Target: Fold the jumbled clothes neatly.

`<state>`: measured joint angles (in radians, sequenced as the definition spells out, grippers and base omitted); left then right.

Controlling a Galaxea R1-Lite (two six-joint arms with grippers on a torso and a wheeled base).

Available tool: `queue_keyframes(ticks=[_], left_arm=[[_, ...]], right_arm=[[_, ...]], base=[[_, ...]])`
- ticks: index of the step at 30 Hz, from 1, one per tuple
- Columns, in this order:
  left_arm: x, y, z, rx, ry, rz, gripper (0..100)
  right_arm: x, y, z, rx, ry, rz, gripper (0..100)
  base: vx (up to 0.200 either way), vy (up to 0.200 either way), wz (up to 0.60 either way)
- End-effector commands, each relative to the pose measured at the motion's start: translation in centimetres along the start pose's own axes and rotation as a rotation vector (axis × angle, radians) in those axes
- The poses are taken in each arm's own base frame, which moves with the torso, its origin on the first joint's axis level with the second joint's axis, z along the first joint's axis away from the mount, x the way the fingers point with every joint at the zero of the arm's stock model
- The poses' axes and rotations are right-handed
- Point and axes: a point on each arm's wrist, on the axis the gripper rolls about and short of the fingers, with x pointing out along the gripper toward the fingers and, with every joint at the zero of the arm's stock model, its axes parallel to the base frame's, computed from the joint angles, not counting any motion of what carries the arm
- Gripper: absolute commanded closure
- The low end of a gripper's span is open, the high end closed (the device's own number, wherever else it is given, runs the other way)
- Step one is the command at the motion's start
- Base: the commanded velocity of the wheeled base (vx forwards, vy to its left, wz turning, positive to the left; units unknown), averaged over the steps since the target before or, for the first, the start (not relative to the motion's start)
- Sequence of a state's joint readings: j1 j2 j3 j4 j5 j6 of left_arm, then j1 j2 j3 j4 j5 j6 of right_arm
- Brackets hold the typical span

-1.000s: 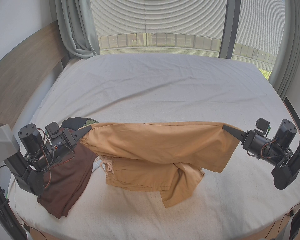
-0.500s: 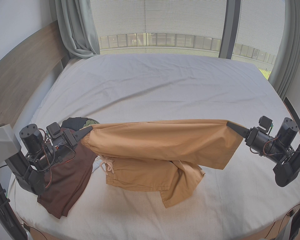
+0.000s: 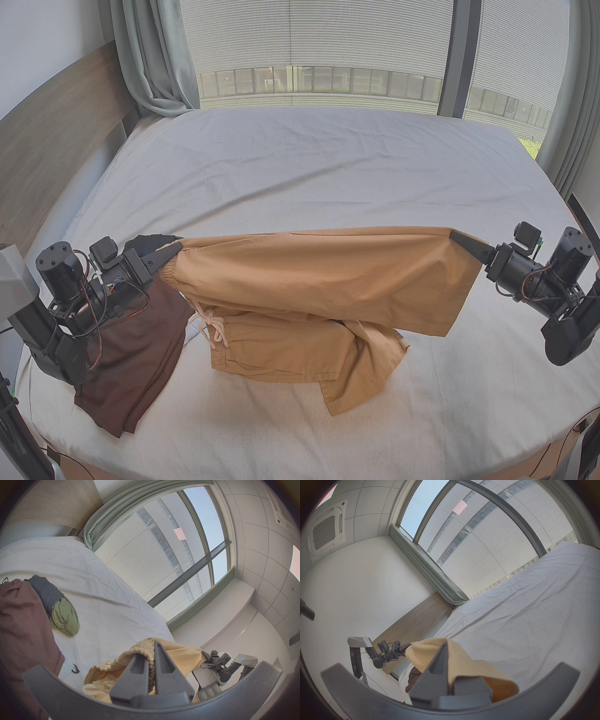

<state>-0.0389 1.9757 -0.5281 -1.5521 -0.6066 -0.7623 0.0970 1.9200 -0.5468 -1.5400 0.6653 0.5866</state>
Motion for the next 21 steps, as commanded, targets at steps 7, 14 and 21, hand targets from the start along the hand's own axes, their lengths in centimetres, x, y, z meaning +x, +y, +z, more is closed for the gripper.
queue_keyframes(ticks=[7, 14, 21], left_arm=[[1.2, 1.5, 0.8, 0.010, -0.027, 0.003, 100], [1.5, 1.7, 0.8, 0.006, -0.029, 0.001, 100], [2.2, 2.3, 0.6, 0.006, -0.026, 0.000, 100]], right_arm=[[2.7, -3.4, -0.9, 0.052, 0.003, -0.009, 100], [2.9, -4.7, -1.2, 0.057, 0.001, -0.031, 100], [2.7, -5.5, -1.2, 0.060, -0.003, -0.050, 100]], base=[[0.000, 0.000, 0.00], [0.000, 0.000, 0.00], [0.000, 0.000, 0.00]])
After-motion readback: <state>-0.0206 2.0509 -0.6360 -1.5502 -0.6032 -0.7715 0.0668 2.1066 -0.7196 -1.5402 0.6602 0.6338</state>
